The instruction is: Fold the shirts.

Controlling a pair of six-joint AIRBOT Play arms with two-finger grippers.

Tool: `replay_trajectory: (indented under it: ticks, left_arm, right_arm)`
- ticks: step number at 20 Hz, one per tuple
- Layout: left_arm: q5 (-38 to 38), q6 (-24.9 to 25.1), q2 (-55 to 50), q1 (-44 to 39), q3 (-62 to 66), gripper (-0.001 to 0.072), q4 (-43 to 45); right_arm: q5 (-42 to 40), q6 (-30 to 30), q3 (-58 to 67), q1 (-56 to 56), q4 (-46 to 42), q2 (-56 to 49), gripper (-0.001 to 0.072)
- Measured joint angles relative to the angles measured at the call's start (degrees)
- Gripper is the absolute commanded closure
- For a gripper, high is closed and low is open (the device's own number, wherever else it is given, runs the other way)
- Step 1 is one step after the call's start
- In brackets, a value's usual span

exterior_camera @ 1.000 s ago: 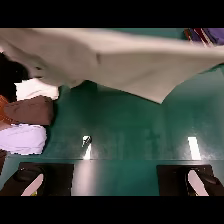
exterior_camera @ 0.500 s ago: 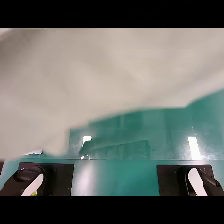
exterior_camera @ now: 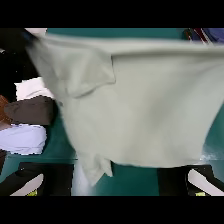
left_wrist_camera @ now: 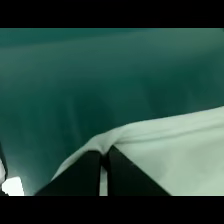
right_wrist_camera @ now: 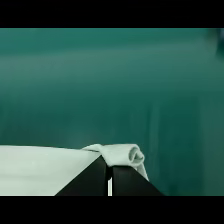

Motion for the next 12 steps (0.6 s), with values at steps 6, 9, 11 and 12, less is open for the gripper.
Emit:
replay_trajectory:
  ticks: [6,9,11,12]
  left_arm:
    - [10.60,2.10,-16.55,0.04,-8.94,0.0680,-0.02]
    - [16.74,2.69,-23.32,0.35,-7.63,0.0680,-0.42]
    - [18.71,2.80,-25.66,1.09,-6.49,0.0679,-0.48]
    - [18.82,2.86,-26.27,1.57,-5.99,0.0680,-0.76]
  right_arm:
    - [-5.22,0.61,-10.86,9.86,-10.86,-15.74,0.0700]
    - [-9.84,0.70,-9.29,11.21,-12.11,-22.80,0.0700]
    - [-11.52,0.70,-6.78,11.54,-12.35,-26.03,0.0700]
    - [-11.85,0.72,-5.86,11.72,-12.48,-26.95,0.0700]
